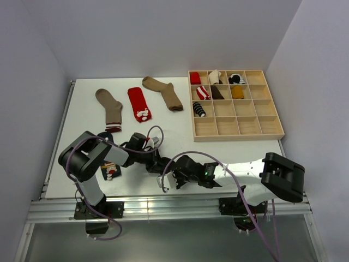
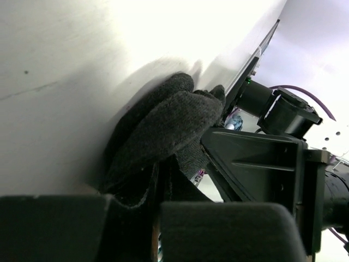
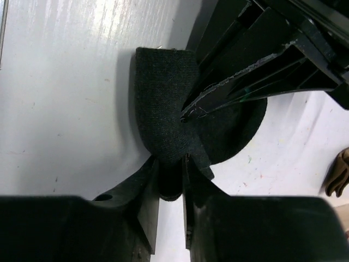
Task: Roll the socks
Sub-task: Roll the sock at the center of the board.
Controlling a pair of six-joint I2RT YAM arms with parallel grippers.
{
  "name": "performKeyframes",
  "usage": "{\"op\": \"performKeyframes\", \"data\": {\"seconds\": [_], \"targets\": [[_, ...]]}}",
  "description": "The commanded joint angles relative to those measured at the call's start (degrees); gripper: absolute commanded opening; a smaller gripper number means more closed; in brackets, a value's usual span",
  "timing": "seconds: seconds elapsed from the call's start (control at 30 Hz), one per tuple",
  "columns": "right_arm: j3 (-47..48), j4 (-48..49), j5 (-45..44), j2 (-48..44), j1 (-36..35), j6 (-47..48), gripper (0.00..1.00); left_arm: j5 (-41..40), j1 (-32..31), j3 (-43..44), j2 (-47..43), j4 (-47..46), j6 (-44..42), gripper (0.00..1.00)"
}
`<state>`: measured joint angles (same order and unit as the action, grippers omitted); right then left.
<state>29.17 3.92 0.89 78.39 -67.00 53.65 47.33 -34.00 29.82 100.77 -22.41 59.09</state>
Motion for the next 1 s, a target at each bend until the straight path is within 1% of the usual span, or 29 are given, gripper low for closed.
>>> {"op": "performKeyframes", "data": {"seconds": [0.0, 0.07, 0.1, 0.17, 0.2, 0.23, 0.3, 0.43, 0.47, 0.67, 0.7, 0.77, 0.8, 0.83, 0.87, 0.9, 0.97], "targets": [[3.95, -3.47, 1.92, 1.24, -0.24, -1.17, 0.19, -3.45, -0.10, 0.50, -1.27, 6.32, -4.76, 0.07], [5.28, -8.29, 3.24, 1.15, -0.06, -1.79, 0.15, -5.13, 0.16, 0.94, -2.85, 7.99, -5.21, 0.13], [6.50, -9.88, 5.25, 1.15, 0.46, -2.31, 0.14, -7.58, 0.33, 1.20, -4.60, 8.87, -5.91, 0.20], [8.26, -14.89, 7.71, 1.33, 1.08, -2.93, 0.12, -10.14, 0.51, 1.73, -6.81, 9.84, -6.44, 0.28], [10.10, -16.65, 8.95, 1.59, 1.61, -3.28, 0.11, -11.46, 0.43, 1.82, -9.17, 10.54, -6.79, 0.34], [10.90, -19.80, 11.31, 2.20, 2.48, -3.72, 0.11, -14.34, 0.51, 1.90, -10.23, 11.07, -6.80, 0.36], [13.18, -22.45, 13.26, 2.99, 3.37, -3.99, 0.11, -17.52, 0.60, 1.64, -13.82, 11.51, -6.62, 0.39], [16.79, -28.69, 18.53, 6.41, 6.18, -4.52, 0.11, -25.87, 0.78, -1.34, -20.42, 11.60, -5.13, 0.40], [17.49, -29.58, 20.10, 7.21, 7.31, -4.52, 0.11, -29.45, 0.78, -2.13, -21.92, 11.60, -4.69, 0.41], [24.79, -37.57, 25.04, 14.50, 11.45, -4.17, 0.11, -39.41, 2.01, -9.69, -35.54, 11.87, -1.00, 0.40], [26.97, -38.63, 26.61, 16.16, 12.85, -4.08, 0.11, -42.64, 2.01, -10.48, -39.82, 12.56, -0.30, 0.40], [30.66, -41.71, 27.59, 18.19, 15.04, -3.99, 0.11, -45.99, 2.09, -12.94, -44.58, 14.93, 0.67, 0.40], [32.16, -43.20, 28.11, 20.55, 15.67, -3.47, 0.11, -47.06, 2.09, -13.64, -49.66, 15.73, 0.76, 0.40], [33.75, -46.52, 29.08, 21.97, 16.28, -3.20, 0.11, -48.98, 2.09, -15.04, -52.23, 16.17, 0.76, 0.41], [36.72, -48.12, 29.87, 23.29, 16.90, -3.02, 0.11, -50.13, 2.01, -15.41, -54.69, 17.74, 0.50, 0.41], [38.05, -49.61, 30.49, 25.82, 18.04, -2.67, 0.11, -51.10, 2.09, -15.76, -59.33, 18.02, -0.63, 0.41], [41.73, -53.74, 31.72, 28.30, 18.84, -2.15, 0.12, -52.42, 2.01, -16.64, -63.14, 19.07, -3.00, 0.40]]}}
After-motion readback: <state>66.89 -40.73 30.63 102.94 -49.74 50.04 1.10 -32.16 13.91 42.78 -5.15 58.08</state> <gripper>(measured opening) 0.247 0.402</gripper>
